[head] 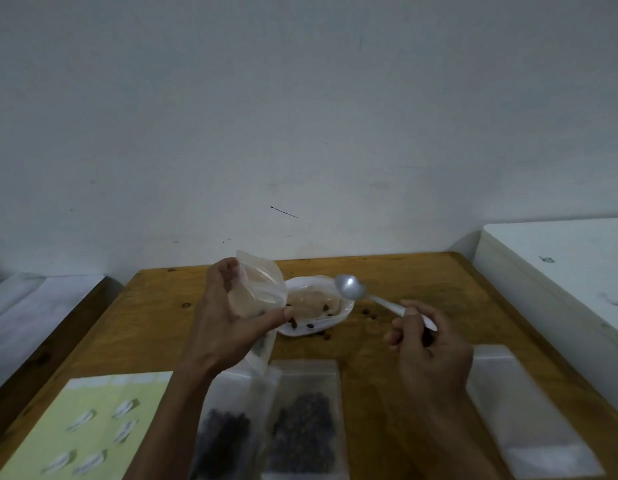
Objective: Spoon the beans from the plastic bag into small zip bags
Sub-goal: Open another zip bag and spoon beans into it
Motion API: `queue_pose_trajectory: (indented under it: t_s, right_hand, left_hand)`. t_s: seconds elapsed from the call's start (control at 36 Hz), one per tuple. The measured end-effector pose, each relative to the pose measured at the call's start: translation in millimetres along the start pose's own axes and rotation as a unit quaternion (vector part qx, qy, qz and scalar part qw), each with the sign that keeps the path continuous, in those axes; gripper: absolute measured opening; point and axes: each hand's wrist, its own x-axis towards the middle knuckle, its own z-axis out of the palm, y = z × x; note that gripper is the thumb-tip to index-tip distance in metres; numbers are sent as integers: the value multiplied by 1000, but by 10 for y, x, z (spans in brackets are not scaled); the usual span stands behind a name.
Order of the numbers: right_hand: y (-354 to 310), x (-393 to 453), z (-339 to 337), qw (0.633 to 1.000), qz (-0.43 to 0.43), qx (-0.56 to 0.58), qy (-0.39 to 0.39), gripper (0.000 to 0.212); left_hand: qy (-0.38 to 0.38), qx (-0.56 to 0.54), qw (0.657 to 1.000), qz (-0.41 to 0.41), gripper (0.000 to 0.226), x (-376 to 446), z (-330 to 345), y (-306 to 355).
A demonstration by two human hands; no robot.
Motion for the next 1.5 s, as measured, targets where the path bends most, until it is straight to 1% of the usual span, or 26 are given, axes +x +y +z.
queue_pose_trajectory:
  t_s: [0.06,0.14,0.19,0.33,0.39,0.47,0.56,0.58,0.64,0.67,0.72,0.78,0.83,0.94,0.97,1.0,1.06,1.11,1.17,1.19,1.25,1.28,1.33,1.39,1.44,1.5]
  right_hand:
    - [-14,-78,43,998,-27,-23,-43,17]
    - [36,-129,177,991,-29,-79,-101,17]
    - [81,-110,290,985,-19,-123,-121,17]
    - [127,-11,440,963,42,-180,-195,29]
    - [117,2,449,954,40,-211,-208,34]
    - [100,8,436,941,38,-259,-214,38]
    - [90,-21,408,927,11,-325,-189,45]
    - [50,-33,400,932,-7,-315,-179,44]
    - [-99,-55,388,952,-38,-240,-187,40]
    - [-203,-68,391,958,-49,-195,-204,39]
    - [-417,-90,433,957,-67,-132,-248,39]
    - [-581,-109,515,948,-90,-119,-282,41]
    - [-678,-116,608,940,-116,-128,-293,41]
    - [-702,-109,699,938,-149,-127,-286,25]
    - [-694,-111,698,940,-160,-127,-274,25]
    - [-686,-114,693,941,-171,-123,-264,26]
    - [-685,-101,664,939,-185,-115,-265,29]
    - [-713,-63,612,931,-174,-121,-298,28]
    - [-731,-12,565,924,-154,-99,-336,22]
    - [-739,6,547,924,-146,-82,-343,19]
    - [-750,21,522,928,-110,-42,-353,15]
    - [-762,16,516,928,-78,-15,-363,12]
    - [-774,-18,515,926,-15,22,-377,9]
    - [-760,-51,524,931,8,26,-364,10]
    - [-734,-75,527,933,23,26,-358,11]
    - [-730,-100,519,930,52,42,-362,10]
  left_hand:
    - [4,-4,1000,-5,118,-2,-10,-6]
    - [9,-10,1000,-4,119,-6,-22,-7]
    - [10,-15,1000,-5,118,-9,-32,-4]
    - [12,-23,1000,-3,118,-24,-47,2]
    - [12,-26,1000,-4,114,-30,-47,-14]
    - [17,-31,999,-8,118,-41,-44,-20]
    - [25,-42,999,-10,116,-58,-26,-5]
    - [28,-46,999,-10,116,-63,-20,5]
    - [31,-47,998,-9,120,-72,-3,28]
    - [31,-46,998,-7,120,-77,6,44]
    - [33,-47,998,-3,120,-86,25,86]
    - [33,-54,998,4,116,-105,44,136]
    - [33,-65,997,10,110,-133,48,183]
    - [40,-71,997,10,110,-186,-27,172]
    - [36,-84,996,10,105,-193,-58,157]
    - [30,-108,994,7,94,-204,-92,147]
    - [23,-182,983,-4,62,-226,-151,149]
    - [36,-251,967,-15,37,-232,-200,150]
    - [36,-293,955,-28,26,-239,-236,123]
    - [29,-307,951,-32,25,-245,-246,123]
    - [10,-325,945,-36,38,-261,-250,118]
    - [0,-335,941,-41,46,-273,-244,119]
    - [-23,-365,929,-56,52,-298,-223,135]
    - [-49,-384,919,-72,56,-323,-208,164]
    - [-75,-371,922,-79,53,-358,-193,210]
    - [-74,-355,928,-87,38,-395,-166,263]
